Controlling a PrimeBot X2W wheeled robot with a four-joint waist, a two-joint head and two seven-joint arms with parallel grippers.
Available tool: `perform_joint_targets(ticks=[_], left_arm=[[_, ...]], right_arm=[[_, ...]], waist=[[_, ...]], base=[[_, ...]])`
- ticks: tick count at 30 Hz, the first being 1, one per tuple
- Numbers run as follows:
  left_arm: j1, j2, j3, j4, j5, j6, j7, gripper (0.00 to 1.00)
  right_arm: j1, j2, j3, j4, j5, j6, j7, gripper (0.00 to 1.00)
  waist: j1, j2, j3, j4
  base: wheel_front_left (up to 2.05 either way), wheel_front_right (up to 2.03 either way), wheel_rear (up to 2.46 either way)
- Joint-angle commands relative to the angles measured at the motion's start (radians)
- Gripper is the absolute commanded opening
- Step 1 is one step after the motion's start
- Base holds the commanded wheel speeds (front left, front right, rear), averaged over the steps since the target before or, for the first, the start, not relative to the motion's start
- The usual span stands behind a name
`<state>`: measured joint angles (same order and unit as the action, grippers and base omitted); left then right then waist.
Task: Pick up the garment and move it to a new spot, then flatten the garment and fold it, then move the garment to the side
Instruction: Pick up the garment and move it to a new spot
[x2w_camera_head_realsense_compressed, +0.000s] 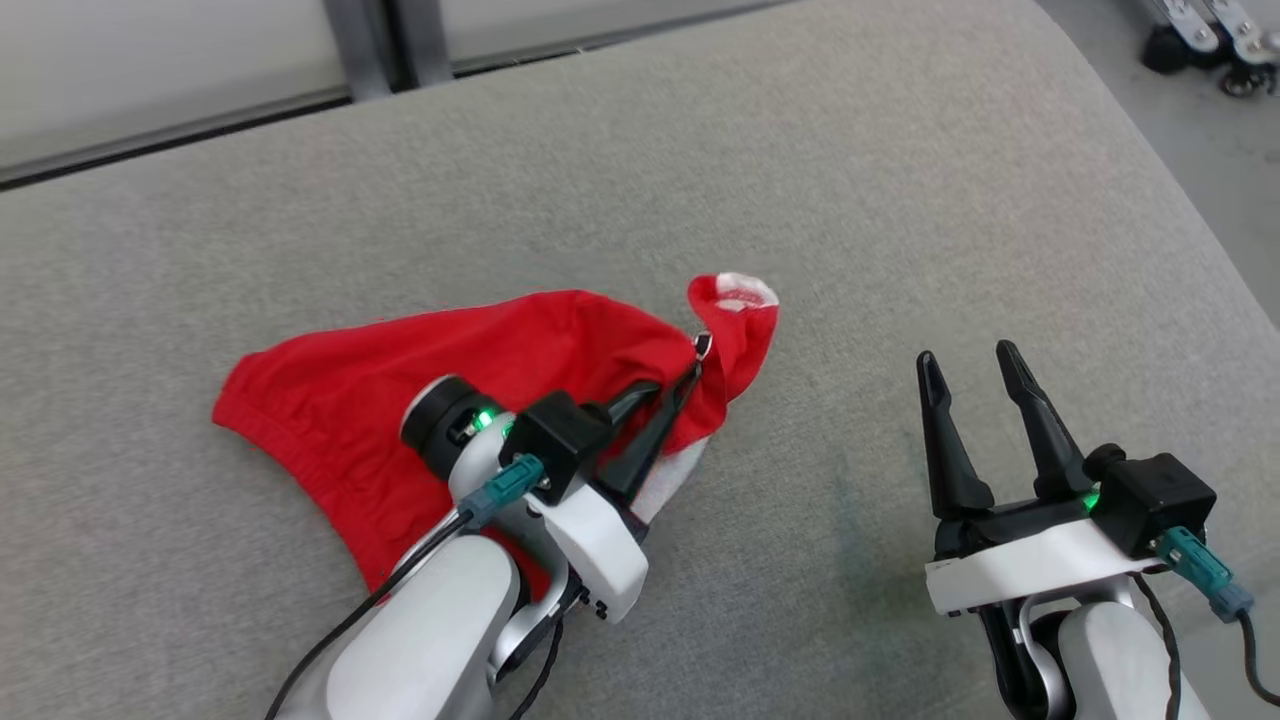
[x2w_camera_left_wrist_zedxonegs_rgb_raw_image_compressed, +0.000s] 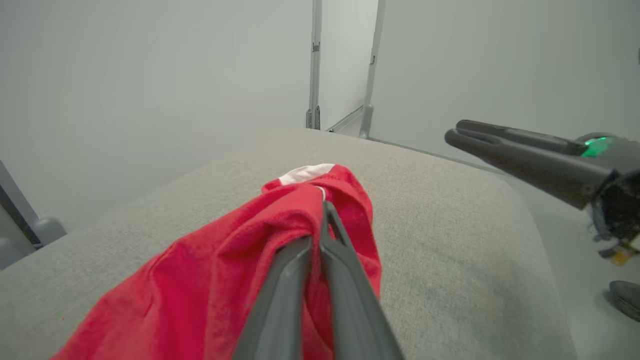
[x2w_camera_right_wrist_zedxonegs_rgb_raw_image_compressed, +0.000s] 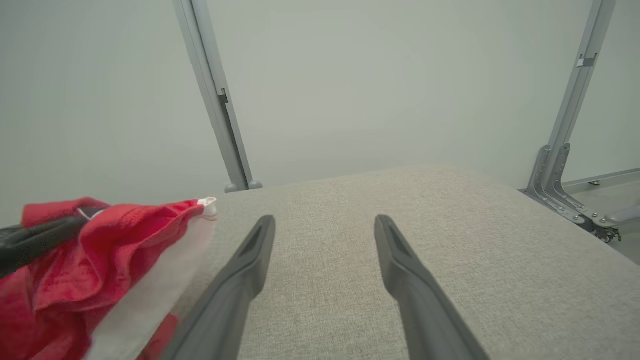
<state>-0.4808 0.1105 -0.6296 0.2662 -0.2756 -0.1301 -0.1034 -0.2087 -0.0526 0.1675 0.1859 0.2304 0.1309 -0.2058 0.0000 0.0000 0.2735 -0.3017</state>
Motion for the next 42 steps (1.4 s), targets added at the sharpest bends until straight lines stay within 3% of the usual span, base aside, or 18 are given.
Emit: perform_joint_targets(ticks=[1,6,11,19,26,29,33,42], left_arm=[[-0.023,0.014,-0.016,0.021,-0.015,-0.001,-0.002,1.00],[-0.042,0.035,-0.050,0.059,-0.056,-0.001,-0.054,1.00],[-0.035,0.048,-0.012,0.041,-0.065,0.024,-0.118,1.00],[0.053,0.088,0.152,-0.019,-0.105,0.147,-0.159,1.00],[0.169,0.136,0.338,-0.078,-0.113,0.205,-0.162,1.00],[0.245,0.153,0.435,-0.091,-0.124,0.199,-0.162,1.00],[0.309,0.161,0.473,-0.067,-0.129,0.178,-0.161,1.00],[0.395,0.154,0.456,-0.045,-0.110,0.154,-0.161,1.00]], right_arm=[[-0.006,0.002,-0.001,0.003,0.008,0.000,-0.013,1.00],[-0.018,0.001,-0.011,0.014,0.015,0.000,-0.027,1.00],[-0.022,0.001,-0.027,0.020,-0.006,0.000,-0.027,1.00],[-0.012,0.001,-0.053,0.000,-0.054,0.000,0.012,1.00],[0.008,-0.003,-0.057,-0.031,-0.075,0.000,0.052,1.00],[0.028,-0.008,-0.058,-0.043,-0.078,0.000,0.073,1.00],[0.054,-0.013,-0.064,-0.054,-0.080,0.000,0.083,1.00],[0.124,-0.020,-0.076,-0.064,-0.067,0.000,0.114,1.00]], waist=[[0.0000,0.0000,0.049,-0.042],[0.0000,0.0000,0.052,-0.009],[0.0000,0.0000,0.019,0.057],[0.0000,0.0000,-0.045,0.169],[0.0000,0.0000,-0.084,0.248],[0.0000,0.0000,-0.108,0.279],[0.0000,0.0000,-0.139,0.302],[0.0000,0.0000,-0.211,0.317]], base=[[0.00,0.00,0.00],[0.00,0.00,0.00],[0.00,0.00,0.00],[0.00,0.00,0.00],[0.00,0.00,0.00],[0.00,0.00,0.00],[0.00,0.00,0.00],[0.00,0.00,0.00]])
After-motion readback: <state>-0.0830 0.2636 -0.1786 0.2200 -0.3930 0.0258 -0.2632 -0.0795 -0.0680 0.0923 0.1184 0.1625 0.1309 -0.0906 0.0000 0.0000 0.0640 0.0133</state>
